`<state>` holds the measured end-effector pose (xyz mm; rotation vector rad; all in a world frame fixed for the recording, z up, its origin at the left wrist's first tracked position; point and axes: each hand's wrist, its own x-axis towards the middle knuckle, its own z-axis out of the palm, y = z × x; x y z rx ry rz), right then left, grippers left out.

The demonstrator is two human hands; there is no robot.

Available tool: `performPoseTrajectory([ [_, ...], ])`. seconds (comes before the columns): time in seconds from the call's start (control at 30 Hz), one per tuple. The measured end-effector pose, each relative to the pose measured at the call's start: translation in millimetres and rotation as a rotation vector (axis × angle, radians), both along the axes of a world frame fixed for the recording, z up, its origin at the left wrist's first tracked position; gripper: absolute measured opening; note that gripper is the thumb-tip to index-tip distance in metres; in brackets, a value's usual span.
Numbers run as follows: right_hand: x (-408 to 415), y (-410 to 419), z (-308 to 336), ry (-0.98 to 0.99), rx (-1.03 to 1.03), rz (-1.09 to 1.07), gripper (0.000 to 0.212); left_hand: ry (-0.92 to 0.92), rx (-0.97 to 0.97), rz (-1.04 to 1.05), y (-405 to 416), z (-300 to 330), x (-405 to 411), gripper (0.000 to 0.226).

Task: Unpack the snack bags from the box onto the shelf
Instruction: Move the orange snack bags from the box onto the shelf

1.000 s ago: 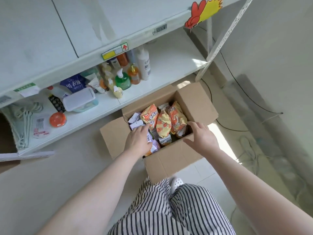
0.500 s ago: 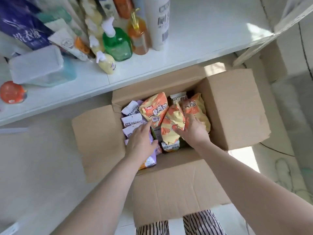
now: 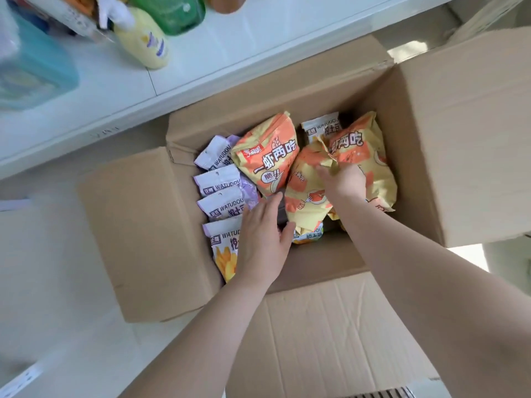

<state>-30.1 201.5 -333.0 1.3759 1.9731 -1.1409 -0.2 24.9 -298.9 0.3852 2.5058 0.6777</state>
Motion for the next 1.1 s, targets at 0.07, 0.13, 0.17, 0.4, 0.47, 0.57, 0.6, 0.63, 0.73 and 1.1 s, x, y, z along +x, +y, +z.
performPoseTrajectory([
  [0.07, 6.9, 4.6, 5.0, 0.030, 0.004, -0.024, 0.039, -0.025, 0.024, -0.013, 4.0, 4.8, -1.9, 0.055],
  [0.13, 15.5, 6.9, 15.5, 0.042, -0.008, -0.041, 0.043, -0.060, 0.062, -0.013, 12.1, 10.2, -7.4, 0.060],
  [0.17, 19.4, 8.5, 20.4, 0.055, -0.030, -0.069, 0.045, -0.069, 0.078, -0.011, 16.8, 12.0, -10.8, 0.063],
  [0.4, 29.3, 16.6, 65.5, 0.192, -0.361, -0.500, 0.054, 0.032, -0.167, -0.195, 36.7, 24.5, -28.8, 0.120],
  [0.47, 24.6, 16.6, 74.4, 0.206, -0.381, -0.509, 0.049, 0.122, -0.239, -0.216, 37.9, 32.8, -30.6, 0.122],
  [0.57, 21.1, 15.6, 83.4, 0.258, -0.473, -0.454, 0.035, 0.137, -0.243, -0.039, 34.1, 38.9, -39.0, 0.099],
  [0.6, 23.5, 15.6, 83.4, 0.292, -0.486, -0.426, 0.030, 0.059, -0.194, 0.075, 31.3, 39.4, -43.1, 0.091],
  [0.63, 26.6, 15.4, 81.5, 0.322, -0.450, -0.405, 0.028, -0.044, -0.115, 0.201, 27.1, 37.4, -46.1, 0.083],
  [0.73, 45.8, 22.6, 53.4, 0.243, -0.072, -0.348, 0.056, -0.240, 0.098, 0.493, 17.4, 32.5, -48.1, 0.063],
  [1.1, 62.7, 33.1, -26.6, -0.041, 0.062, -0.423, 0.082, -0.554, 0.346, 0.844, 0.5, 4.2, -39.6, 0.045],
])
